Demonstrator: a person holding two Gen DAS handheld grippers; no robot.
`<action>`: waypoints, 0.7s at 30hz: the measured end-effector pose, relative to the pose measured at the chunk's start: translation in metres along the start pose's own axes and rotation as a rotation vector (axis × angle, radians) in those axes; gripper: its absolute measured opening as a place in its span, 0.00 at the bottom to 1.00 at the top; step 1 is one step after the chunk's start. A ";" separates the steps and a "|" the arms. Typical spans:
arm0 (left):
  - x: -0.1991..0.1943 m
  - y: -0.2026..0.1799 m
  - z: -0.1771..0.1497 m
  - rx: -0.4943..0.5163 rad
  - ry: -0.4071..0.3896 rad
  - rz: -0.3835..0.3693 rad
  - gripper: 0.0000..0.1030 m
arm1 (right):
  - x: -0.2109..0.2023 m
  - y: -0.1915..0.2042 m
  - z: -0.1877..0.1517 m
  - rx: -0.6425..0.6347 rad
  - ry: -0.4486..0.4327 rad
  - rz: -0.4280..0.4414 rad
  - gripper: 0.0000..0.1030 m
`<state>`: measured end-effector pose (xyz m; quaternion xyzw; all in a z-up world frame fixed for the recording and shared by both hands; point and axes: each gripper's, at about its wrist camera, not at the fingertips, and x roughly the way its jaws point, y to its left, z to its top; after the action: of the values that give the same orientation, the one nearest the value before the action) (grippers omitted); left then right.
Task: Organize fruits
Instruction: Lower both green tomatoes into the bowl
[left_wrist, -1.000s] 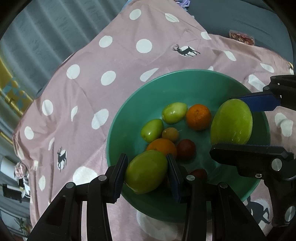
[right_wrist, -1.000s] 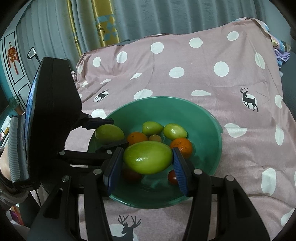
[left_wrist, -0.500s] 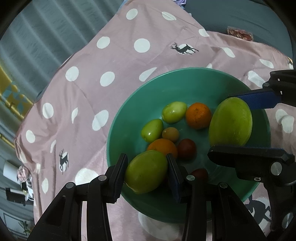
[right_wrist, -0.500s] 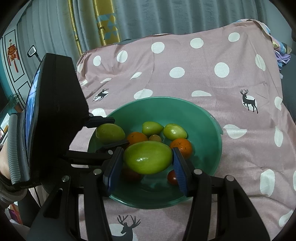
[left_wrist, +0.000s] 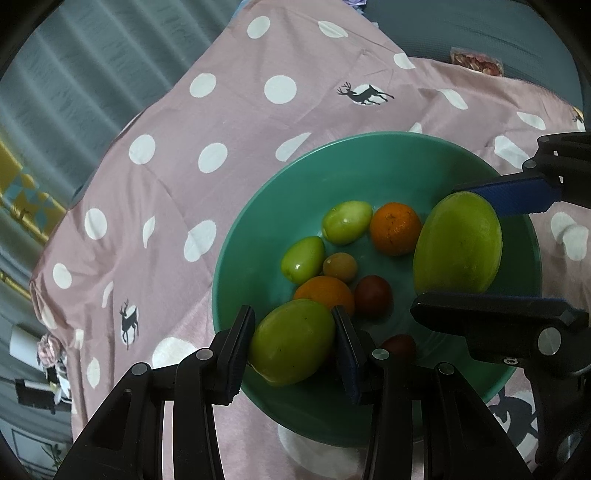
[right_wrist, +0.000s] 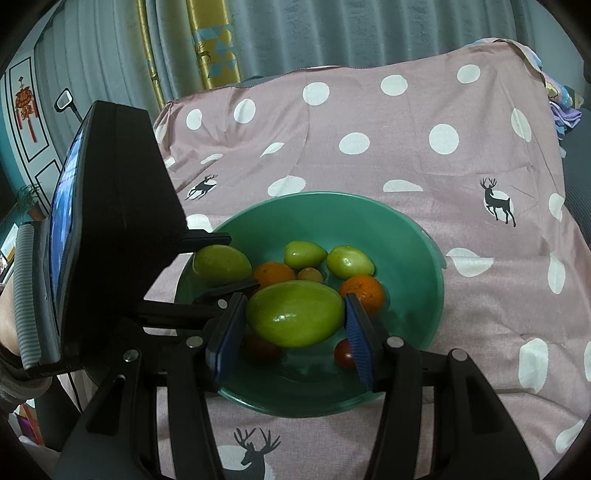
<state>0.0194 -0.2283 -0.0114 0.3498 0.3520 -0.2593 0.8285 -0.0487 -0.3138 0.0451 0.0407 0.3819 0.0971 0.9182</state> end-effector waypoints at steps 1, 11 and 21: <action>0.000 0.000 0.000 0.000 0.001 -0.001 0.41 | 0.000 0.000 0.000 0.000 0.001 -0.001 0.52; 0.001 0.000 0.000 0.003 0.004 -0.002 0.41 | -0.001 0.002 -0.001 -0.005 0.009 0.002 0.52; 0.004 -0.002 0.000 0.015 0.022 -0.006 0.41 | 0.001 0.001 0.001 -0.006 0.016 -0.009 0.52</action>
<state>0.0209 -0.2302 -0.0151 0.3577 0.3604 -0.2603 0.8212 -0.0475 -0.3124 0.0450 0.0354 0.3892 0.0947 0.9156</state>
